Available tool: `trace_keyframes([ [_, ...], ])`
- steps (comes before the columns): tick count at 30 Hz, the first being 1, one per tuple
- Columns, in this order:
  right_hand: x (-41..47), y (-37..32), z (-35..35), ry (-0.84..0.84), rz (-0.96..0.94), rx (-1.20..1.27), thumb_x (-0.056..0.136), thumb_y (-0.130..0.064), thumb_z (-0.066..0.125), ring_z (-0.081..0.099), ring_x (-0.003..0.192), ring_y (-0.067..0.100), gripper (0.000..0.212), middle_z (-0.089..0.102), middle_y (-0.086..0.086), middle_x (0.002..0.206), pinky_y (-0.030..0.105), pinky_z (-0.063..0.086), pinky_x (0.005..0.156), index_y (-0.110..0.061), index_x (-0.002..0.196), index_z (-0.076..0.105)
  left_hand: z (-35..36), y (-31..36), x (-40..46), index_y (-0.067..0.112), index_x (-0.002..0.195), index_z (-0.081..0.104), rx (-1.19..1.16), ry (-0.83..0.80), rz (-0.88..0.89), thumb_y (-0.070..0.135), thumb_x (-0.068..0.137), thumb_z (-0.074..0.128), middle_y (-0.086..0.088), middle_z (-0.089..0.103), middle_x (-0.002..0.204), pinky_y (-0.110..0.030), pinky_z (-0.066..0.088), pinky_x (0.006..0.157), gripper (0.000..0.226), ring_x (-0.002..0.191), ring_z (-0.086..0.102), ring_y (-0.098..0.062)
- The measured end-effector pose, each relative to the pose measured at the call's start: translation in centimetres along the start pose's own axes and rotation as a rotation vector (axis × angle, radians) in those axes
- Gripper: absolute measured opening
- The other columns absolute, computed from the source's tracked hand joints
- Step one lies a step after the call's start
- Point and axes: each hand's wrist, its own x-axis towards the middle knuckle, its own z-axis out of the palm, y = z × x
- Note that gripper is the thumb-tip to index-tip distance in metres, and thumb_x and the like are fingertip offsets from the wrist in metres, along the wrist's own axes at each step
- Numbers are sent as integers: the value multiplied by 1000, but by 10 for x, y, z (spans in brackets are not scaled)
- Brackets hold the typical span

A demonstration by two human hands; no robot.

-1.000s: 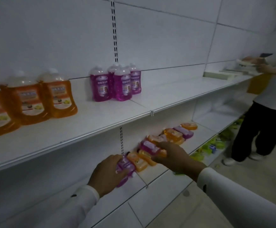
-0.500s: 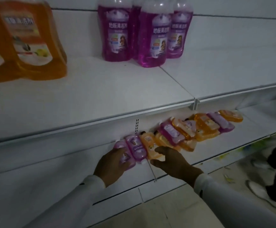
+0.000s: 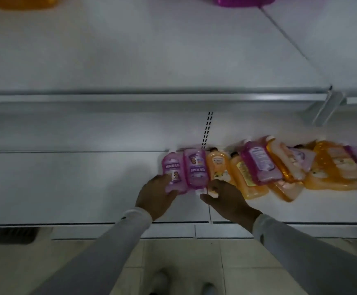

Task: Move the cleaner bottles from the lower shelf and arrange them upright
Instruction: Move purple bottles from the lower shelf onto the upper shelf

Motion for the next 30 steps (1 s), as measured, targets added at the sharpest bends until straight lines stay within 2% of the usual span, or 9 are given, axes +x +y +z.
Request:
trace_keyframes([
  [5, 21, 11, 27, -7, 85, 113, 88, -41, 64, 55, 92, 12, 19, 56, -12, 88, 24, 38, 79, -30, 80, 50, 25, -23, 22, 14, 115, 57, 57, 29, -88, 40, 86, 64, -7, 62, 111, -34, 45, 89, 40, 105, 58, -27],
  [8, 33, 15, 46, 57, 205, 92, 89, -43, 60, 56, 89, 15, 18, 57, -9, 87, 23, 35, 75, -26, 88, 53, 38, -33, 41, 14, 116, 55, 17, 39, -172, 42, 84, 64, -7, 59, 112, -31, 42, 87, 43, 106, 57, -28],
  [11, 44, 20, 65, 118, 280, 136, 89, -45, 57, 58, 78, 9, 22, 63, -10, 86, 24, 39, 72, -23, 85, 58, 51, -37, 57, 16, 114, 54, -71, 54, -241, 47, 79, 68, -6, 60, 110, -29, 43, 84, 49, 101, 60, -28],
  [15, 57, 21, 82, 158, 314, 140, 90, -42, 56, 55, 70, 6, 19, 61, -12, 78, 18, 37, 60, -24, 85, 59, 64, -41, 67, 17, 109, 54, -173, 75, -285, 47, 73, 74, -4, 66, 105, -35, 51, 83, 51, 95, 63, -27],
  [19, 61, 16, 88, 212, 315, 144, 93, -38, 54, 57, 72, 12, 22, 59, -11, 74, 21, 36, 63, -21, 83, 61, 68, -43, 63, 17, 110, 58, -252, 105, -331, 42, 74, 76, -4, 67, 104, -33, 50, 82, 48, 95, 64, -29],
  [21, 55, 13, 90, 183, 304, 129, 92, -37, 55, 55, 70, 10, 21, 58, -13, 71, 20, 36, 61, -20, 80, 60, 64, -47, 54, 17, 110, 59, -258, 105, -334, 41, 74, 76, -1, 66, 100, -30, 48, 78, 46, 93, 64, -27],
  [24, 44, 21, 93, 100, 255, 70, 91, -38, 54, 59, 67, 9, 26, 62, -9, 70, 26, 47, 65, -19, 72, 58, 53, -62, 31, 18, 106, 59, -228, 86, -330, 38, 75, 75, 2, 63, 93, -28, 46, 74, 40, 85, 61, -23],
  [27, 37, 28, 85, -27, 183, 10, 92, -34, 55, 57, 61, 3, 28, 60, -9, 65, 16, 42, 59, -21, 68, 55, 38, -89, 6, 19, 102, 60, -222, 99, -359, 37, 75, 75, 1, 66, 90, -31, 52, 74, 36, 80, 63, -21],
  [30, 42, 28, 72, -112, 94, -166, 96, -30, 52, 60, 74, 3, 18, 60, -11, 77, 12, 42, 66, -22, 82, 59, 21, -115, -14, 18, 100, 61, -206, 164, -409, 36, 75, 77, 3, 63, 86, -30, 47, 71, 35, 77, 58, -20],
])
